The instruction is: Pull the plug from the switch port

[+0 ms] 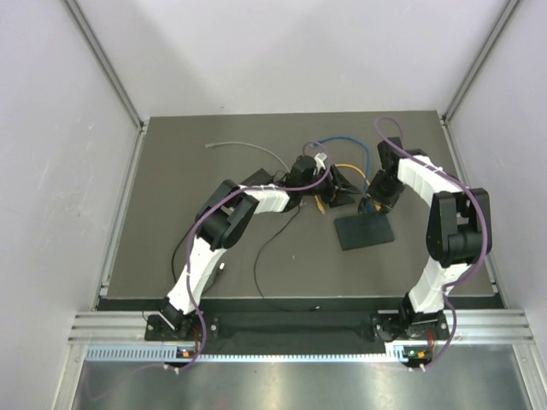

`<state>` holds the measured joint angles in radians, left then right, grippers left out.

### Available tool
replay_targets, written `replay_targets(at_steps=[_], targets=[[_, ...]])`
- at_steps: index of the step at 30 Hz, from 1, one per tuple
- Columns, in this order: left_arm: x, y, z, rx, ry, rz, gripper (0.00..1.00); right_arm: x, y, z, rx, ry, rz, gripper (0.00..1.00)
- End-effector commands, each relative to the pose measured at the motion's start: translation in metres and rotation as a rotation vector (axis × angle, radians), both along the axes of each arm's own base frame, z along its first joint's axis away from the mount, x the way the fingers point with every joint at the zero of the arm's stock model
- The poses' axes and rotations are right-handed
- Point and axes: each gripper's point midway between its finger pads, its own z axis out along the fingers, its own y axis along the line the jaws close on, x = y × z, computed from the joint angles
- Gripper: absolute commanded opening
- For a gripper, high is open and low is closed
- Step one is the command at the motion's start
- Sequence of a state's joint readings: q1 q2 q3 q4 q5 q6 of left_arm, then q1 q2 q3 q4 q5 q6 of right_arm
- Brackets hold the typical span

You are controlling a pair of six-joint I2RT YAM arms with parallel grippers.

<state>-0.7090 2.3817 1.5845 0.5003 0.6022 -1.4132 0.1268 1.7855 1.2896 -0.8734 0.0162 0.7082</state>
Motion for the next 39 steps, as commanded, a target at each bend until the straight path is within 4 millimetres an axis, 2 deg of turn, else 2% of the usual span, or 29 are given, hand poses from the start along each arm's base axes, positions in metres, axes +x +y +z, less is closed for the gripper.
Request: replay_targets(at_steps=[1,6,17,21,23,27,31,36,39], targets=[[-0.013,-0.002,-0.006,0.027,-0.014,-0.066,0.54,0.013,0.004,0.0,0.021,-0.043,-0.069,0.45],[-0.021,-0.011,-0.012,-0.006,0.01,-0.094,0.53,0.013,-0.002,-0.007,-0.015,-0.031,-0.104,0.42],[-0.022,-0.005,-0.021,0.025,0.031,-0.07,0.52,0.005,-0.017,-0.018,-0.115,0.07,-0.085,0.41],[-0.024,-0.005,-0.024,0.029,0.059,-0.073,0.52,0.0,-0.024,-0.025,-0.171,0.118,-0.008,0.41],[-0.031,-0.007,-0.026,0.035,0.072,-0.072,0.52,-0.002,-0.029,-0.025,-0.196,0.131,0.012,0.41],[-0.056,-0.024,-0.028,0.01,0.114,-0.111,0.51,-0.011,-0.037,-0.026,-0.24,0.163,0.059,0.42],[-0.07,-0.035,-0.028,-0.023,0.141,-0.117,0.5,-0.022,-0.046,-0.027,-0.28,0.175,0.095,0.42],[-0.097,-0.051,-0.021,-0.045,0.135,-0.163,0.5,-0.037,-0.054,-0.03,-0.302,0.167,0.138,0.43],[-0.1,-0.05,-0.022,-0.038,0.138,-0.157,0.5,-0.046,-0.052,-0.031,-0.278,0.164,0.161,0.43]])
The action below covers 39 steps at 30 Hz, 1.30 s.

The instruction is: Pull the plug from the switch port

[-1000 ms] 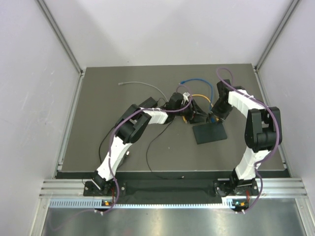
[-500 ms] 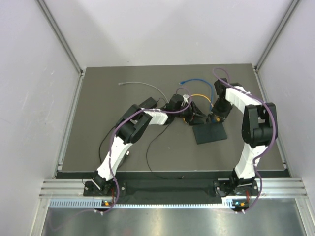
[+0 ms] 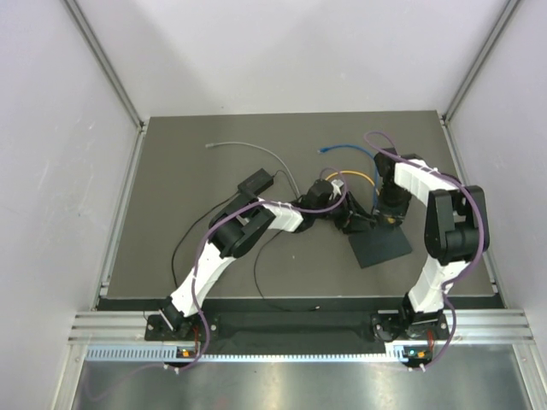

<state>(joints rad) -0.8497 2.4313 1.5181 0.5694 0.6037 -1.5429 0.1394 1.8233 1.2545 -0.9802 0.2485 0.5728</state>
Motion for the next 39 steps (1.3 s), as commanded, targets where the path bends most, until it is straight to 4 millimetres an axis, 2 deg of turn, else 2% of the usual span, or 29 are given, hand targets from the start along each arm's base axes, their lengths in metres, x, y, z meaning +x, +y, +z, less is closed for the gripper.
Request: replay_targets(at_steps=[1,5,6,7,8,11,12,15,16,20,22,23,27,31,35,39], targets=[[-0.015,-0.007,0.016,-0.048,-0.02,-0.019,0.5,-0.004,-0.003,-0.011,0.01,-0.017,0.044,0.43],[-0.004,-0.007,0.016,-0.011,-0.04,0.04,0.5,0.002,0.004,0.004,0.057,-0.093,0.037,0.43],[-0.002,-0.008,0.013,-0.013,-0.042,0.044,0.5,0.003,0.005,0.005,0.062,-0.092,0.033,0.43],[0.002,-0.012,0.021,-0.045,-0.065,0.047,0.49,0.0,0.004,0.005,0.063,-0.074,0.025,0.43],[0.002,-0.014,0.021,-0.061,-0.059,0.044,0.48,0.001,0.006,0.004,0.076,-0.067,0.021,0.42],[0.001,-0.016,0.015,-0.107,-0.059,0.034,0.46,-0.003,0.003,0.001,0.096,-0.06,-0.007,0.41],[0.0,-0.013,0.004,-0.096,-0.04,0.041,0.46,-0.004,0.002,0.0,0.102,-0.052,-0.014,0.41],[-0.001,-0.009,0.0,-0.089,-0.047,0.056,0.46,-0.007,0.003,-0.003,0.123,-0.039,-0.023,0.39],[-0.001,-0.009,0.001,-0.084,-0.067,0.051,0.46,-0.004,0.005,0.002,0.145,-0.062,-0.026,0.39],[-0.005,-0.006,-0.003,-0.072,-0.056,0.035,0.46,0.005,-0.008,0.022,0.163,-0.127,-0.083,0.42],[-0.007,-0.004,-0.003,-0.071,-0.054,0.035,0.46,0.0,-0.011,0.026,0.165,-0.106,-0.084,0.44],[-0.007,-0.003,-0.002,-0.071,-0.054,0.036,0.46,0.002,-0.026,0.029,0.162,-0.114,-0.117,0.46],[-0.008,-0.002,0.001,-0.066,-0.049,0.024,0.45,-0.002,-0.037,0.037,0.147,-0.112,-0.1,0.48],[-0.009,-0.002,-0.001,-0.04,-0.04,0.012,0.47,-0.012,-0.035,0.037,0.193,-0.11,-0.116,0.53],[-0.005,-0.001,-0.003,0.013,-0.055,0.013,0.51,-0.006,-0.028,0.035,0.23,-0.14,-0.121,0.59],[-0.004,-0.001,-0.01,0.044,-0.077,0.004,0.57,-0.013,-0.019,0.02,0.277,-0.117,-0.156,0.57]])
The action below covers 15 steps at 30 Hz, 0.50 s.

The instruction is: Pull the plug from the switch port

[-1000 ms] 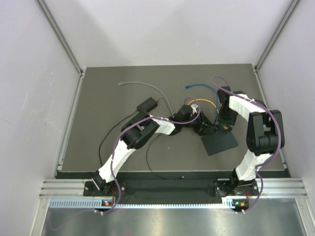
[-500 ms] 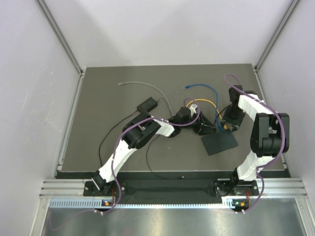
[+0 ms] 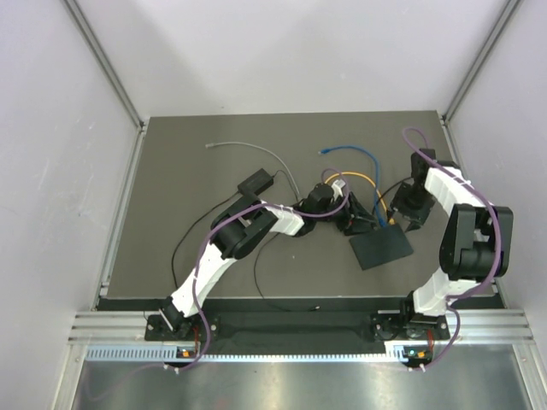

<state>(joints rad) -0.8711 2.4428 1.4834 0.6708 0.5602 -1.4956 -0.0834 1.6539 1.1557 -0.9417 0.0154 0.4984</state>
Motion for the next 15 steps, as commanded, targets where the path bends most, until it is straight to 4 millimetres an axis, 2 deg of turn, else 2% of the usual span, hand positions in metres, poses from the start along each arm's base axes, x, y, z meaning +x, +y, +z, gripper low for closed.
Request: replay_targets(at_steps=[1,5,7,10,11,15], targets=[[0.002,0.004,-0.008,0.081,0.001,-0.004,0.58,-0.006,0.007,-0.008,0.045,-0.008,-0.032,0.56],[0.008,0.004,-0.022,0.118,-0.026,0.015,0.58,-0.011,-0.002,-0.016,-0.008,0.014,-0.066,0.52],[0.011,0.002,-0.027,0.155,-0.063,0.012,0.53,-0.018,-0.006,-0.023,-0.034,0.038,-0.082,0.5],[0.013,-0.002,-0.028,0.17,-0.117,0.019,0.51,-0.022,-0.004,-0.032,-0.029,0.052,-0.099,0.48],[0.013,-0.002,-0.035,0.169,-0.107,0.019,0.49,-0.022,-0.004,-0.033,-0.028,0.054,-0.097,0.47],[0.013,-0.009,-0.032,0.134,-0.109,0.026,0.47,-0.023,-0.004,-0.038,-0.036,0.074,-0.079,0.47]])
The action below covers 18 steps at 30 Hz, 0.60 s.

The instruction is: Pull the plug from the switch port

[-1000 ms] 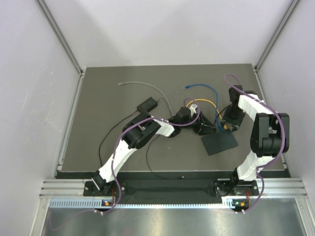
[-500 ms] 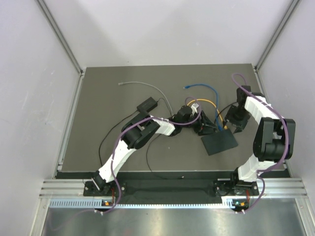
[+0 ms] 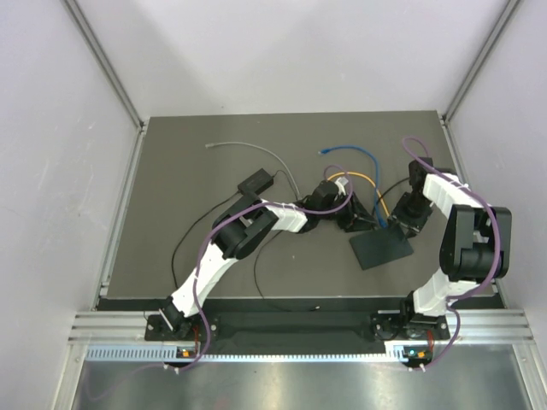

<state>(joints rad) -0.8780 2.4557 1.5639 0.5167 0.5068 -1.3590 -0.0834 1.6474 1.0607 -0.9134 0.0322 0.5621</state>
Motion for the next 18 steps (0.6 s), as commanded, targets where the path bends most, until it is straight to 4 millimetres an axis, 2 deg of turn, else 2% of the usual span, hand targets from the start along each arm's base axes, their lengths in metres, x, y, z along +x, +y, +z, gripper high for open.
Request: replay_targets(at_steps=[1,6,13,15,17,18], targets=[[0.002,-0.004,-0.022,0.053,-0.017,0.018,0.47,0.0,-0.005,-0.019,-0.029,0.018,-0.01,0.47],[-0.009,-0.011,-0.026,0.027,0.003,-0.003,0.47,0.002,-0.005,-0.019,-0.029,0.016,0.001,0.47],[-0.016,-0.011,-0.042,0.028,0.085,0.0,0.49,0.007,-0.004,-0.018,-0.039,0.019,0.022,0.47],[-0.02,-0.014,-0.052,0.056,0.108,-0.012,0.49,0.007,-0.002,-0.019,-0.04,0.022,0.028,0.46],[-0.024,-0.018,-0.059,0.07,0.113,-0.024,0.41,0.006,-0.001,-0.02,-0.037,0.026,0.03,0.46],[-0.027,-0.017,-0.065,0.091,0.131,-0.029,0.34,0.006,-0.001,-0.019,-0.037,0.026,0.03,0.46]])
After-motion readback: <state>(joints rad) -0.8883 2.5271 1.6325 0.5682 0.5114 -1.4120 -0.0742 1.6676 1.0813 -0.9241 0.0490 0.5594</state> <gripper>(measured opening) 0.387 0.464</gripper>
